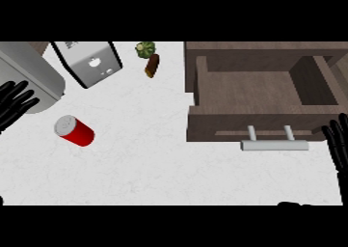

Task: Pick up the can, place it into the drawer and close the drawer

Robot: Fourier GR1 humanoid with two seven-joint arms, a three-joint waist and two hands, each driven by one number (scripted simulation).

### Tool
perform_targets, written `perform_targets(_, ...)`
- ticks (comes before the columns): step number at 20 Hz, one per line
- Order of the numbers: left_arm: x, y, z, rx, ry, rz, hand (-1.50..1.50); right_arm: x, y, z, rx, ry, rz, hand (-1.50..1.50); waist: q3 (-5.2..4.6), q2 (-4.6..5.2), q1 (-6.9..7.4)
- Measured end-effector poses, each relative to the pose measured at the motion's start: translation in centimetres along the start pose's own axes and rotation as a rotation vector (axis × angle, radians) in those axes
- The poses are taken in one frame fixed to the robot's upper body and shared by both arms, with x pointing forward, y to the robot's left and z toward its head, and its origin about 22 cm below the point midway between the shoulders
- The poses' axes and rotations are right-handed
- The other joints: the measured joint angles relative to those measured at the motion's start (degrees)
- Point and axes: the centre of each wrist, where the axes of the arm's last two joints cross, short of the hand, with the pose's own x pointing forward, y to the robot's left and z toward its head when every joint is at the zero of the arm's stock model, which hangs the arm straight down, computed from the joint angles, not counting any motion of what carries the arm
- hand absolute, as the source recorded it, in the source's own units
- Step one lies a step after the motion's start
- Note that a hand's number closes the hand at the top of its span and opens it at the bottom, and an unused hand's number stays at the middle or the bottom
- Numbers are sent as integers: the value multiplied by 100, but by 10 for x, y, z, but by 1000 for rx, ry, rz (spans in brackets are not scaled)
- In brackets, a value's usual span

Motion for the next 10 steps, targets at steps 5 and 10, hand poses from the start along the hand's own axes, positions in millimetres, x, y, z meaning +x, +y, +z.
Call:
perform_targets(5, -19, 3, -9, 3, 13, 0, -150, -5, -10, -1, -4, 1, 12, -150, -1, 2, -4)
perform_targets(10, -43, 7, -12, 11, 23, 4, -150, -2, -12, 4, -2, 0, 8, -150, -1, 4, -9)
